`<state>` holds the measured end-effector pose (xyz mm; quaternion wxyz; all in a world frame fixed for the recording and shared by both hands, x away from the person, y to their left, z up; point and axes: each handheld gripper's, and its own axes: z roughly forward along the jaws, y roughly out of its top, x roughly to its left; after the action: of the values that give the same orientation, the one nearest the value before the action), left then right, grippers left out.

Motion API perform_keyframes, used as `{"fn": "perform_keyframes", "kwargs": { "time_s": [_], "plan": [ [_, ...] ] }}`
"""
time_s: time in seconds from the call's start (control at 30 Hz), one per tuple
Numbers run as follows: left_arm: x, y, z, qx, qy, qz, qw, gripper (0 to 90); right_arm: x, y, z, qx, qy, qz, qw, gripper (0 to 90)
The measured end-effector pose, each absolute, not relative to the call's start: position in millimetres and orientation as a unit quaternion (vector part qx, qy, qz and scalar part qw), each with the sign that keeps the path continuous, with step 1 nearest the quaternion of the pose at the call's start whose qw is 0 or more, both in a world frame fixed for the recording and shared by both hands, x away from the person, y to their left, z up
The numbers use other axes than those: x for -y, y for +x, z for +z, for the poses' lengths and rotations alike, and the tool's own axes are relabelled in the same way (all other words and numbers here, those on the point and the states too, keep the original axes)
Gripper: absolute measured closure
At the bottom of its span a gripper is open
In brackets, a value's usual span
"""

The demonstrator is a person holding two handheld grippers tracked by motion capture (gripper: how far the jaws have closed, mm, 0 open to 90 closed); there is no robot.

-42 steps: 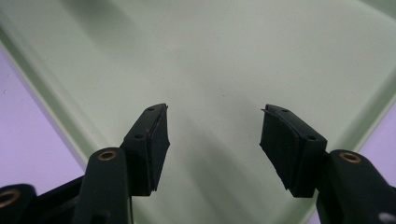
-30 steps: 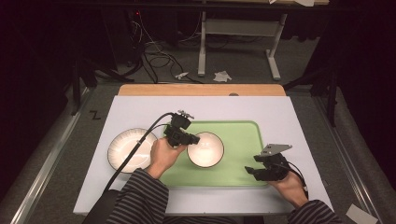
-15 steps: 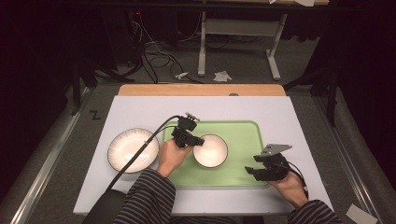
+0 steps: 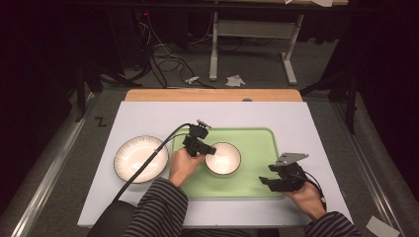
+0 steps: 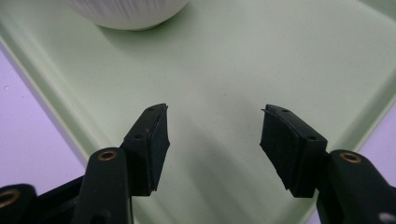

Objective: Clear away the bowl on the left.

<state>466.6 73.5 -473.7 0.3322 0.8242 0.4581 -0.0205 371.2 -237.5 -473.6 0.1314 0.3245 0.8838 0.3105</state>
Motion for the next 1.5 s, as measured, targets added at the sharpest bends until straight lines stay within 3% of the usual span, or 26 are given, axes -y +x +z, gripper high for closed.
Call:
{"fn": "perform_keyframes", "kwargs": {
  "time_s": [0.27, 0.83, 1.5],
  "plan": [
    [-78, 464, -466, -0.450, 0.829, -0.007, 0.333, 66.5, 238, 372, -474, -0.884, 0.323, 0.311, 0.131, 43.3],
    [-95, 454, -449, -0.446, 0.829, 0.018, 0.336, 54.2, 237, 372, -474, -0.887, 0.321, 0.307, 0.128, 43.0],
    [-115, 444, -438, -0.450, 0.820, 0.028, 0.352, 53.2, 236, 372, -476, -0.890, 0.319, 0.302, 0.124, 42.4]
  ]
}}
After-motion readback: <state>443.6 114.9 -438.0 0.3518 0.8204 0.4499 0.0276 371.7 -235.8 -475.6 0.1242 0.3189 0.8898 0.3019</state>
